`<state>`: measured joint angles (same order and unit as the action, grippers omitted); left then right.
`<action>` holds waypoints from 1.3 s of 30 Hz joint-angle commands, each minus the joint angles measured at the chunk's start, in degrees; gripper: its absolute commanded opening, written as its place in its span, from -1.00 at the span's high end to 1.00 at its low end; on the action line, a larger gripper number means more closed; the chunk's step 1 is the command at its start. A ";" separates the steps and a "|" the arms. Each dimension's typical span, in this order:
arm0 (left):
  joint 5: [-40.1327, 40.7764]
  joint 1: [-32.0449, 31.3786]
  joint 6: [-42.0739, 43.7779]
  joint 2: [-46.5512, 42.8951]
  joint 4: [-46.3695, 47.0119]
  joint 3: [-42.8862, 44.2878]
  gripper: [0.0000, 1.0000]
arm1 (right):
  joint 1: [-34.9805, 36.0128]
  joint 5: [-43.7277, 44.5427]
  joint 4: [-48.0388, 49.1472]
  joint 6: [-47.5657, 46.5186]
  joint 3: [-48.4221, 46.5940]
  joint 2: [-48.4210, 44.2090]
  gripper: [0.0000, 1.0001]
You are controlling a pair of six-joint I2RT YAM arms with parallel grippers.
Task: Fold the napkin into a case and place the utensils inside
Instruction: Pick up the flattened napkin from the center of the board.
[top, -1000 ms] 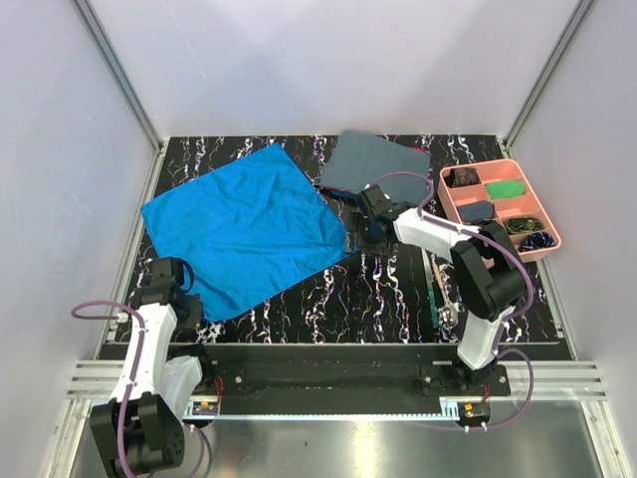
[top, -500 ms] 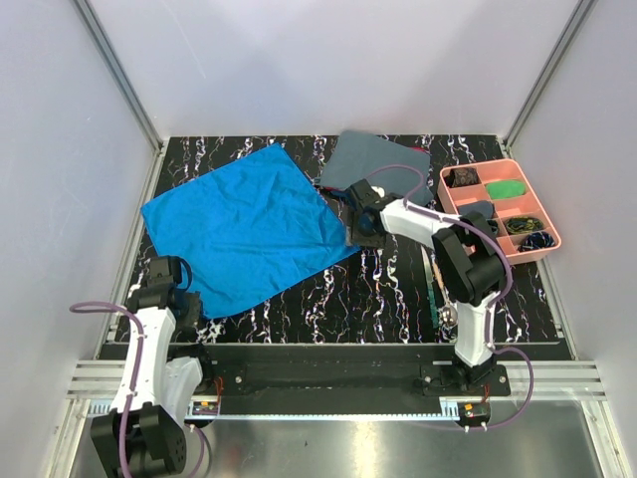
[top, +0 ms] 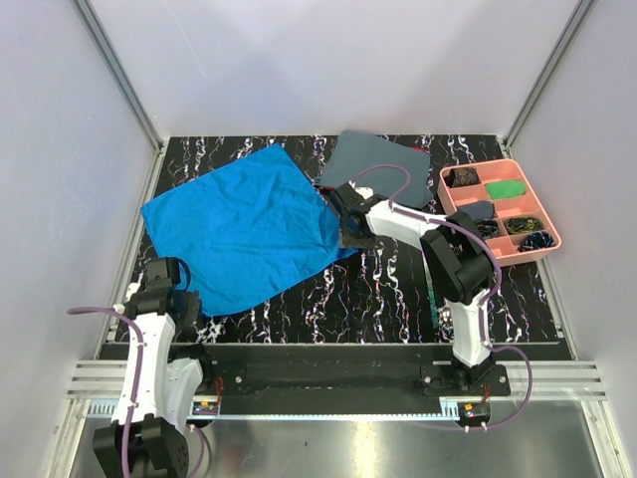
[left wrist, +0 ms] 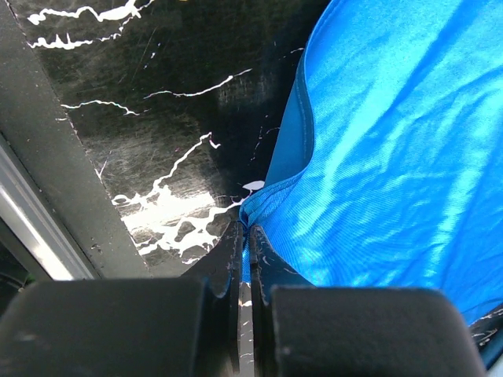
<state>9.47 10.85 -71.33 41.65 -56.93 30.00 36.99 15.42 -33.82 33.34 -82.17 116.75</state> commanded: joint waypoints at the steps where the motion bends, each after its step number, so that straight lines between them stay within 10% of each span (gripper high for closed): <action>1: 0.01 0.22 1.28 -1.65 0.41 2.17 1.00 | 0.89 1.45 -3.27 2.16 -0.27 3.57 0.10; 12: 1.60 0.22 3.47 -3.59 -0.20 4.89 1.00 | 0.98 0.84 2.79 0.76 1.66 -2.04 0.99; 30: 4.94 0.05 15.59 -18.09 -3.45 21.67 1.00 | 0.98 -11.02 2.36 -9.88 5.27 -32.45 1.00; 39: 12.05 -3.81 28.15 -15.46 -3.54 47.49 1.00 | 0.89 -15.15 2.62 -15.49 0.79 -48.78 1.00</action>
<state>15.49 8.86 -51.29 25.85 -63.53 66.85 37.50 3.36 -32.71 22.31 -77.17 77.06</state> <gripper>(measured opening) 0.027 0.012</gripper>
